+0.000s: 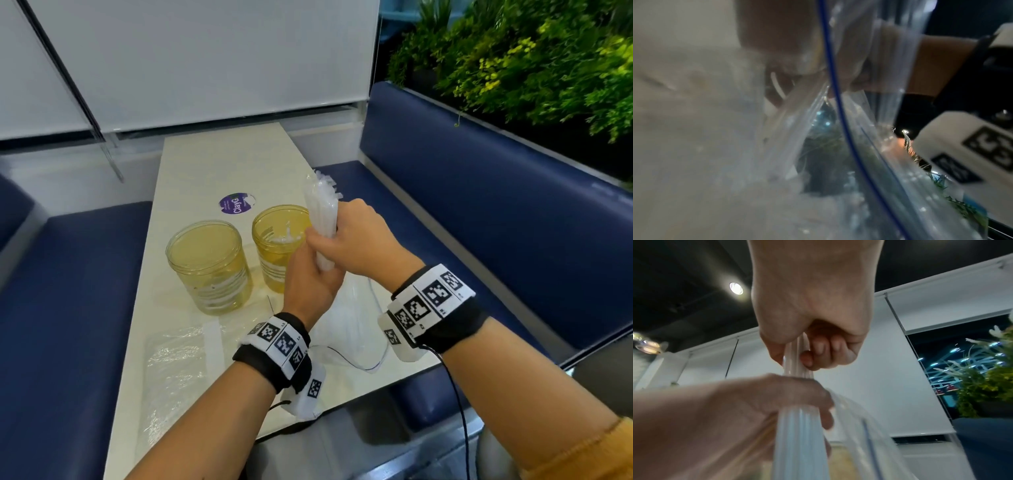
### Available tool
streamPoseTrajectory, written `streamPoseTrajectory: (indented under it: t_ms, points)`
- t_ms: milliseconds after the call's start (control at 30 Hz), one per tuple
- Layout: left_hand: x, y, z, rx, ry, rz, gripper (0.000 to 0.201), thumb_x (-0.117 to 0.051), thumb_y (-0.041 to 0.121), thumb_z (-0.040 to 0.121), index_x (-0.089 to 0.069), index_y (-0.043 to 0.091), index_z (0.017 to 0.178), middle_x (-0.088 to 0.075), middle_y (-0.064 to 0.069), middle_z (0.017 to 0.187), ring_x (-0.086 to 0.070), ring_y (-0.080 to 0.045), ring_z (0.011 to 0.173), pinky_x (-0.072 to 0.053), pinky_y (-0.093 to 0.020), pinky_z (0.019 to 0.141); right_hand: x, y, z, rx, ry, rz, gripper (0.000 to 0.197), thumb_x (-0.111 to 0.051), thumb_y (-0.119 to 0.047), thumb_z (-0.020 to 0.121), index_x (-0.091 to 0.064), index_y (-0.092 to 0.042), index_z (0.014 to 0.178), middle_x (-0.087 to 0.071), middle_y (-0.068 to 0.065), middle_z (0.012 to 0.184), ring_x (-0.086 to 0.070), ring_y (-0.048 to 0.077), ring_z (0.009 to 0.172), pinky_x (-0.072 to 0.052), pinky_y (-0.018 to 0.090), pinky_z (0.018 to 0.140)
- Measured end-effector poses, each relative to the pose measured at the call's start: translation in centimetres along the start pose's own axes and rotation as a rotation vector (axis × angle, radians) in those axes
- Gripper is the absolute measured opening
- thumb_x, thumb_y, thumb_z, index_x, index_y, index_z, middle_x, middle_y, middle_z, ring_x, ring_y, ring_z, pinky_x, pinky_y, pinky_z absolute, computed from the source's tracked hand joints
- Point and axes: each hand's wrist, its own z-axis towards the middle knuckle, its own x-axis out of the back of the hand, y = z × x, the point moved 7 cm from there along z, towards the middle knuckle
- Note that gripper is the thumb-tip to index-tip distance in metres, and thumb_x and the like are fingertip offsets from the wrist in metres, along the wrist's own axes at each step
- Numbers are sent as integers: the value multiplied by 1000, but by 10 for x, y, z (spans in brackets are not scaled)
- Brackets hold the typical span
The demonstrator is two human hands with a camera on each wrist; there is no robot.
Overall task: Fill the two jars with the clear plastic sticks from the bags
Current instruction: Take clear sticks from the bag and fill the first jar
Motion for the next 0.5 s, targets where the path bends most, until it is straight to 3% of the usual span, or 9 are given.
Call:
streamPoseTrajectory:
  t_ms: [133, 300, 400, 500]
  points:
    - [8, -14, -9, 119, 35, 53, 22, -77, 29, 85, -63, 17, 97, -69, -3, 92, -64, -14, 82, -52, -29, 70, 32, -31, 23, 100, 53, 85, 35, -63, -37, 85, -46, -21, 59, -48, -7, 53, -48, 10, 46, -35, 23, 46]
    - [18, -39, -18, 230, 12, 40, 31, -82, 27, 81, -63, 21, 105, -67, 2, 108, -64, -11, 92, -49, -12, 73, 87, -62, 66, 178, 204, 274, 33, -63, -37, 82, -50, -14, 62, -48, 0, 60, -50, 14, 56, -39, 26, 49]
    - [27, -43, -20, 215, 3, 52, 24, -78, 21, 85, -65, 19, 105, -67, 3, 109, -64, -10, 91, -49, -15, 74, 92, -63, 94, 183, 325, 336, 32, -62, -39, 85, -50, -17, 64, -50, -2, 61, -51, 12, 55, -39, 22, 49]
    - [33, -44, -26, 200, -36, 72, 19, -72, 17, 89, -65, 17, 107, -68, 4, 113, -64, -9, 92, -55, -27, 77, 63, -55, 120, 149, 334, 251, 34, -57, -45, 86, -51, -19, 66, -50, -6, 58, -51, 12, 54, -36, 21, 48]
